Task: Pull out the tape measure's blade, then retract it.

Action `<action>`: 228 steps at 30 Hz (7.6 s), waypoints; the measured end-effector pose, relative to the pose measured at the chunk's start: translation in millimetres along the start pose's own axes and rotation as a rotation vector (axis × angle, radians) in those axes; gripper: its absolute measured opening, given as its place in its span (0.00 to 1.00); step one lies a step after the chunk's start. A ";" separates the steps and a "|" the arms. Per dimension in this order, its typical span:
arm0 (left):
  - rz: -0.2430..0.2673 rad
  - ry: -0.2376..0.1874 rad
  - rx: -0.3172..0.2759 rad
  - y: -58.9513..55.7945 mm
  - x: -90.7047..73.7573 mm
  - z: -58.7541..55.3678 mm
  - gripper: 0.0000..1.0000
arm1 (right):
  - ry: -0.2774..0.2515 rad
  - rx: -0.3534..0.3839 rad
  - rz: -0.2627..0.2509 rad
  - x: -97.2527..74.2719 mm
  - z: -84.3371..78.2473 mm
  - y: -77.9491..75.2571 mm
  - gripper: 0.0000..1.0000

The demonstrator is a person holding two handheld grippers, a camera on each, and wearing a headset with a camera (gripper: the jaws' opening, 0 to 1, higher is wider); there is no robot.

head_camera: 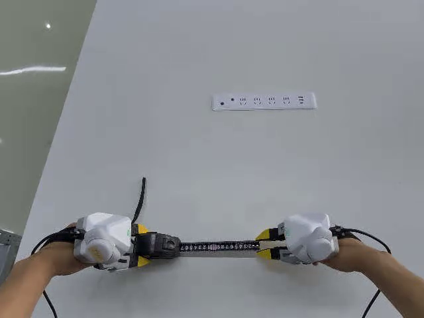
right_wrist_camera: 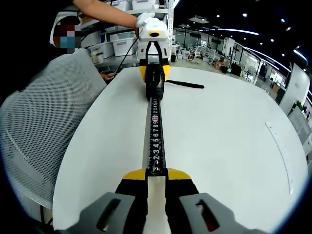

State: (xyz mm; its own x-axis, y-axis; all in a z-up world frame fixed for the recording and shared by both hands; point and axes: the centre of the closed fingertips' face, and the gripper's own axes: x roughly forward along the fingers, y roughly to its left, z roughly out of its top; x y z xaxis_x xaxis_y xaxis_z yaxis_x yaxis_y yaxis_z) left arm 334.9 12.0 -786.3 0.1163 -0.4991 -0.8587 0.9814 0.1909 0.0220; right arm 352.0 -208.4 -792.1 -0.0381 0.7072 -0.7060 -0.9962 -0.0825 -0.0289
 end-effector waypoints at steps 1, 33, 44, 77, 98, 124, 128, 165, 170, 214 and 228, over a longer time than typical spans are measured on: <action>0.000 0.000 0.000 -0.1 0.1 0.0 0.29 | 0.001 0.000 0.000 -0.6 -0.8 -0.1 0.10; -0.004 0.008 0.001 -0.1 -0.1 6.9 0.29 | 0.013 0.020 -0.002 -15.3 -21.4 -1.4 0.10; -0.004 0.013 0.000 -0.3 -0.7 5.1 0.29 | 0.018 0.022 -0.004 -20.1 -24.6 -1.0 0.10; -0.010 0.033 0.006 -0.5 -0.9 4.4 0.29 | 0.022 0.041 -0.011 -37.9 -35.7 0.2 0.10; -0.032 0.071 0.028 2.4 5.8 1.9 0.29 | 0.072 0.041 -0.012 -37.3 -41.7 5.4 0.11; -0.050 0.081 0.021 -1.9 3.6 9.2 0.31 | 0.110 0.044 -0.009 -20.4 -57.0 9.0 0.20; -0.049 0.081 0.024 -1.4 4.7 8.3 0.31 | 0.111 0.050 -0.014 -24.7 -51.7 9.9 0.20; 0.083 -0.017 -0.246 -13.8 -18.3 -10.1 0.62 | 0.124 0.252 -0.169 -55.0 -47.5 16.1 0.46; 0.113 -0.061 -0.301 -26.3 -23.6 -8.8 0.69 | 0.109 0.323 -0.224 -61.8 -43.6 20.0 0.53; 0.498 -0.264 -0.641 -88.5 -66.9 29.7 0.99 | -0.049 0.591 -0.584 -93.1 10.3 82.6 0.86; 0.625 -0.319 -0.746 -92.0 -77.2 35.8 0.99 | -0.101 0.646 -0.666 -96.5 23.8 83.2 0.86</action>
State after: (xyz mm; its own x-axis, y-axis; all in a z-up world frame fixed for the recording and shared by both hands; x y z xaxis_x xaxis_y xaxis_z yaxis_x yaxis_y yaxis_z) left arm 241.1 2.7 -703.7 0.7164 -0.3111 -0.6245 0.3990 0.9170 0.0010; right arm 270.9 -266.8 -709.6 0.5805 0.5282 -0.6197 -0.6644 0.7473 0.0146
